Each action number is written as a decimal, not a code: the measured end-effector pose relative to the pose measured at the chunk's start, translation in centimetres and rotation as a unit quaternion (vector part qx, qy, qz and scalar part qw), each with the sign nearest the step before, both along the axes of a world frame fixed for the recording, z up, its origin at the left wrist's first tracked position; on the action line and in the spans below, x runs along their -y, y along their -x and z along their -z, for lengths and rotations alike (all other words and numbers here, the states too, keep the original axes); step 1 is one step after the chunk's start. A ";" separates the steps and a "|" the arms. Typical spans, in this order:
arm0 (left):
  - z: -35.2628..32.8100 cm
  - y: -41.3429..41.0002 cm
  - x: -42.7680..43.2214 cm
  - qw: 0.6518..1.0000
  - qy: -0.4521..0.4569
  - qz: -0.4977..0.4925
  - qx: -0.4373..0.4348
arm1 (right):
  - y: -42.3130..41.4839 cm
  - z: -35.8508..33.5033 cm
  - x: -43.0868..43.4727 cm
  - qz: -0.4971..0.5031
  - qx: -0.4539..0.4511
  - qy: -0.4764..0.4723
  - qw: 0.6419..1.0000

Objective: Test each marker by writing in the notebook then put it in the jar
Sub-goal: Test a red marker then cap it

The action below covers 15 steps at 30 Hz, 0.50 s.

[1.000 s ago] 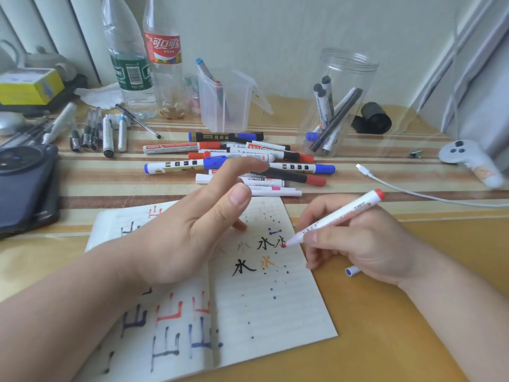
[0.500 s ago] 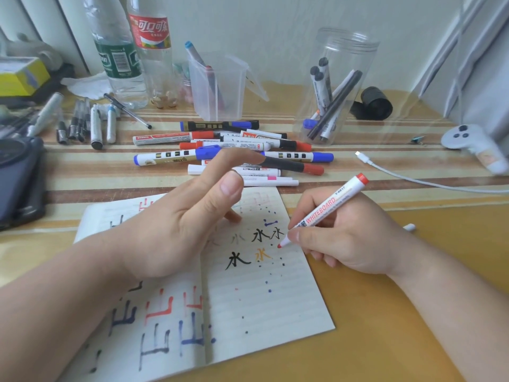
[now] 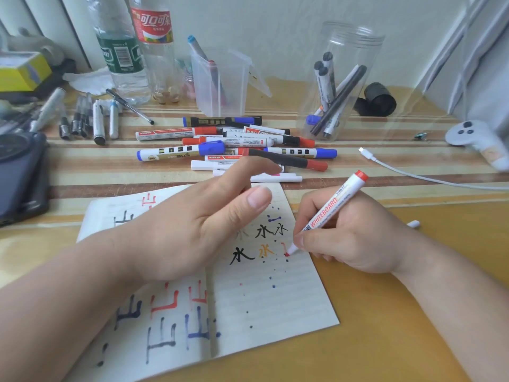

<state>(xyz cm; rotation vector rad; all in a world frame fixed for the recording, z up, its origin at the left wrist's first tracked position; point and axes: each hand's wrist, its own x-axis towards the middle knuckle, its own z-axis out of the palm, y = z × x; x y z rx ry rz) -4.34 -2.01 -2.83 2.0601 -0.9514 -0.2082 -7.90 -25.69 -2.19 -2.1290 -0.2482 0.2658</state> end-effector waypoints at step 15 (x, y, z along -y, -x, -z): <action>1.1 0.2 -0.4 0.997 0.039 -0.055 -0.044 | -0.2 0.5 0.2 -0.001 0.017 -0.037 0.999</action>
